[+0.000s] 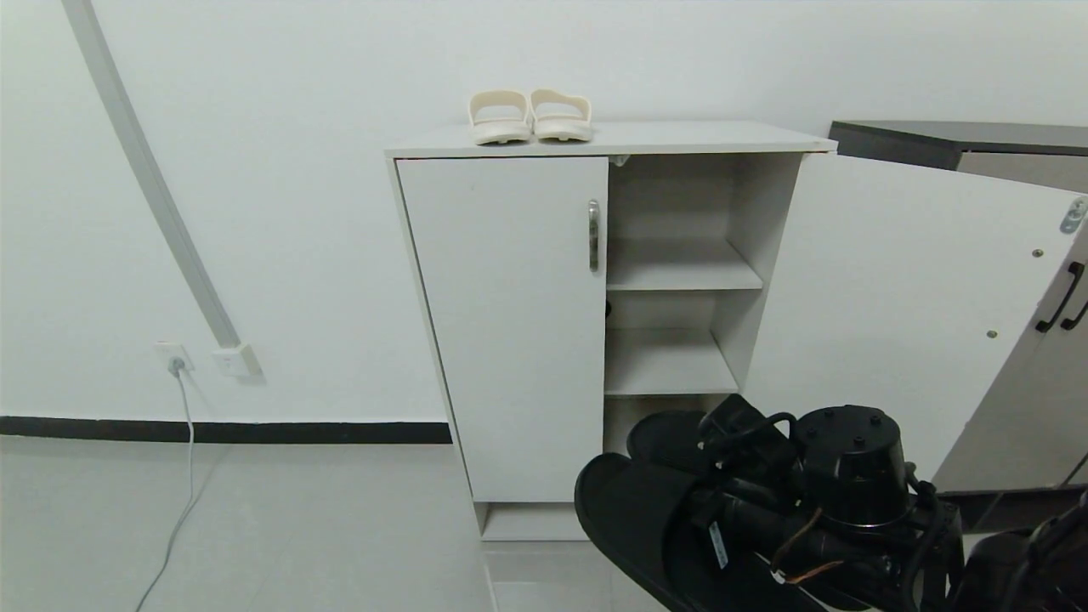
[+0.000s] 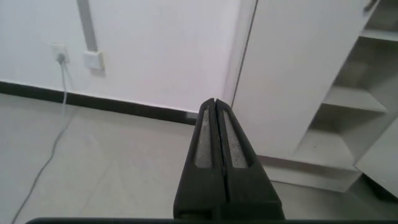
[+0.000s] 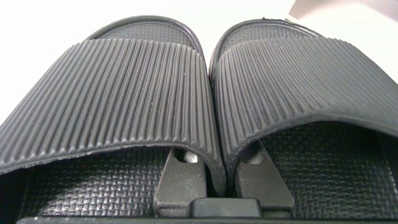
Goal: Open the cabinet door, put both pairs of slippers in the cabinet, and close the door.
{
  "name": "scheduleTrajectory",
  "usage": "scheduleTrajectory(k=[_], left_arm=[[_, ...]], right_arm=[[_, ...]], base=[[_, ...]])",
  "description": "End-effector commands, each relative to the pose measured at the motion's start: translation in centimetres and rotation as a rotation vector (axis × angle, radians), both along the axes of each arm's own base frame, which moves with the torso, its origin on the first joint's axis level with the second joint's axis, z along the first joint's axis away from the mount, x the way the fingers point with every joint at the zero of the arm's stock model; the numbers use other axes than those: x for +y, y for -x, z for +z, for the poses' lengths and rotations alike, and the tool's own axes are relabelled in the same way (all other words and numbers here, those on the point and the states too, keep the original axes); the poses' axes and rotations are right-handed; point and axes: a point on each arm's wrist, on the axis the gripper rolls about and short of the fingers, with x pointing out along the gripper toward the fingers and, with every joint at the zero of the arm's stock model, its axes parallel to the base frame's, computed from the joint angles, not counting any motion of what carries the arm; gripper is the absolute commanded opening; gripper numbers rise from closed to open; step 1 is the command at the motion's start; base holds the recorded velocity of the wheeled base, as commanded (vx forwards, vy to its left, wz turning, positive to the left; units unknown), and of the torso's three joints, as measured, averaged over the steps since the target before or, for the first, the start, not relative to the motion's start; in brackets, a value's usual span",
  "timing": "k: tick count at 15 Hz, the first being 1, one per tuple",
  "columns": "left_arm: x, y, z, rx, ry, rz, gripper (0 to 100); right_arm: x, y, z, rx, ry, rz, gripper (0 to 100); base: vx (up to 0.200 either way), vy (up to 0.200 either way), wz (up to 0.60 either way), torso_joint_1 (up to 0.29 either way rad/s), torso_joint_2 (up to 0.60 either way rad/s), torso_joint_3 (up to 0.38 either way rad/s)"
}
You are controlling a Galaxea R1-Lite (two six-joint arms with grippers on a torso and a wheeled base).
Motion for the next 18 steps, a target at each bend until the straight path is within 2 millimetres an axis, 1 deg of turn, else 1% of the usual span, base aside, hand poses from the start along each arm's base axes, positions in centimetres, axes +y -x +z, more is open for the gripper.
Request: scheduleTrajectory(k=[1, 3, 6, 8, 9, 10, 12, 13, 14, 15, 18], left_arm=[[-0.1, 0.6, -0.3, -0.05, -0.026, 0.009, 0], [-0.6, 0.5, -0.7, -0.011, -0.085, -0.201, 0], [-0.6, 0.5, -0.7, -0.012, -0.107, -0.232, 0], [-0.6, 0.5, -0.7, -0.013, -0.087, -0.225, 0], [-0.6, 0.5, -0.7, -0.013, -0.087, -0.225, 0], [-0.6, 0.5, -0.7, -0.015, -0.087, -0.225, 0], [-0.6, 0.5, -0.7, -0.015, -0.085, -0.225, 0], [-0.6, 0.5, -0.7, -0.015, -0.085, -0.225, 0], [-0.6, 0.5, -0.7, -0.015, -0.085, -0.225, 0], [-0.6, 0.5, -0.7, -0.015, -0.085, -0.225, 0], [-0.6, 0.5, -0.7, -0.015, -0.084, -0.224, 0]], right_arm=[[0.0, 0.0, 0.0, 0.0, 0.001, 0.002, 0], [0.1, 0.0, 0.0, -0.001, 0.0, 0.002, 0], [0.5, -0.5, 0.3, -0.02, -0.007, -0.033, 0], [3.1, -0.2, 1.8, -0.043, -0.099, -0.13, 0], [4.4, -0.5, 1.8, -0.05, -0.125, -0.194, 0], [5.1, -1.1, 1.7, -0.062, -0.134, -0.248, 0], [6.3, -2.8, 0.7, -0.07, -0.141, -0.362, 0], [7.2, -4.0, 0.2, -0.092, -0.146, -0.473, 0], [7.5, -5.4, -0.2, -0.123, -0.128, -0.612, 0], [7.6, -5.9, -0.1, -0.13, -0.118, -0.679, 0], [7.3, -6.4, -0.2, -0.102, -0.092, -0.744, 0]], base=[[0.0, 0.0, 0.0, 0.0, 0.0, 0.0], [0.0, 0.0, 0.0, 0.0, 0.0, 0.0], [0.0, 0.0, 0.0, 0.0, 0.0, 0.0], [0.0, 0.0, 0.0, 0.0, 0.0, 0.0], [0.0, 0.0, 0.0, 0.0, 0.0, 0.0], [0.0, 0.0, 0.0, 0.0, 0.0, 0.0], [0.0, 0.0, 0.0, 0.0, 0.0, 0.0], [0.0, 0.0, 0.0, 0.0, 0.0, 0.0], [0.0, 0.0, 0.0, 0.0, 0.0, 0.0], [0.0, 0.0, 0.0, 0.0, 0.0, 0.0], [0.0, 0.0, 0.0, 0.0, 0.0, 0.0]])
